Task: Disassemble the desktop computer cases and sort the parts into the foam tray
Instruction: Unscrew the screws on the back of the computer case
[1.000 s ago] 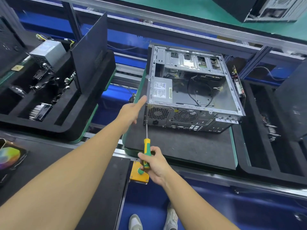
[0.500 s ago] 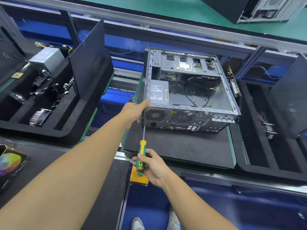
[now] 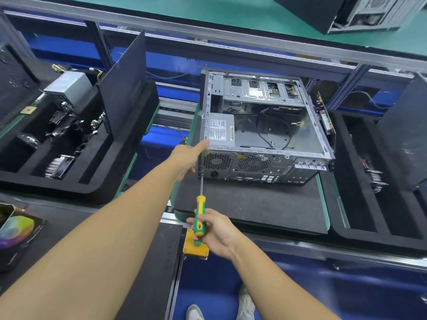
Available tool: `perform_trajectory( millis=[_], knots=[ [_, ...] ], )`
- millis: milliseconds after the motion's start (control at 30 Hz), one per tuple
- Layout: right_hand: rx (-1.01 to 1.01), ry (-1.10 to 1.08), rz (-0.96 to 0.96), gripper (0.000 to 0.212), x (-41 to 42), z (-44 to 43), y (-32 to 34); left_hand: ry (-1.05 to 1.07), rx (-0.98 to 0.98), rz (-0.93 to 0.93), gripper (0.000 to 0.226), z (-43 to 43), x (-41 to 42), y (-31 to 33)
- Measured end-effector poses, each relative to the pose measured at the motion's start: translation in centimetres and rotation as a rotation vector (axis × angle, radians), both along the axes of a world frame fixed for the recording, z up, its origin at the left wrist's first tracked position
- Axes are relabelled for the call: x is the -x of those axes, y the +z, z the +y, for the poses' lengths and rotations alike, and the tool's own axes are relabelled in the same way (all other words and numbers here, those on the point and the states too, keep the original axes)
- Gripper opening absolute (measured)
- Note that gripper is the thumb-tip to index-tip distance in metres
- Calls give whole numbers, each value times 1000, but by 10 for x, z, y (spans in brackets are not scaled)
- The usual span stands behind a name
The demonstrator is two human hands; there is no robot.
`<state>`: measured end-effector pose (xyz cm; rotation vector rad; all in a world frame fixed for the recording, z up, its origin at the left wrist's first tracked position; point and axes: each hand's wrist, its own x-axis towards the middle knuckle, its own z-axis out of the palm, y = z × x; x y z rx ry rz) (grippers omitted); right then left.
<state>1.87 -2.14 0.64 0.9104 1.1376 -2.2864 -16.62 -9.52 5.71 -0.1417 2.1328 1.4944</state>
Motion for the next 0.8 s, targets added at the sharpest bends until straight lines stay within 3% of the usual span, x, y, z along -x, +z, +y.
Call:
perform_trajectory(
  millis=[200, 367, 500, 600, 700, 800],
  knots=[
    [-66, 0, 7, 47, 0, 1, 2, 5, 1, -8, 61, 2, 0, -1],
    [37, -26, -33, 28, 7, 3, 7, -5, 0, -15, 59, 1, 3, -3],
    [59, -8, -45, 38, 4, 0, 6, -16, 3, -11, 62, 0, 3, -5],
    [-54, -11, -38, 30, 1, -6, 1, -25, 4, -3, 60, -1, 3, -5],
    [-206, -30, -41, 39, 1, -10, -4, -34, -1, 1, 63, -2, 4, -6],
    [-215, -24, -54, 33, 6, -10, -2, -42, 5, 5, 65, -2, 3, -7]
  ],
)
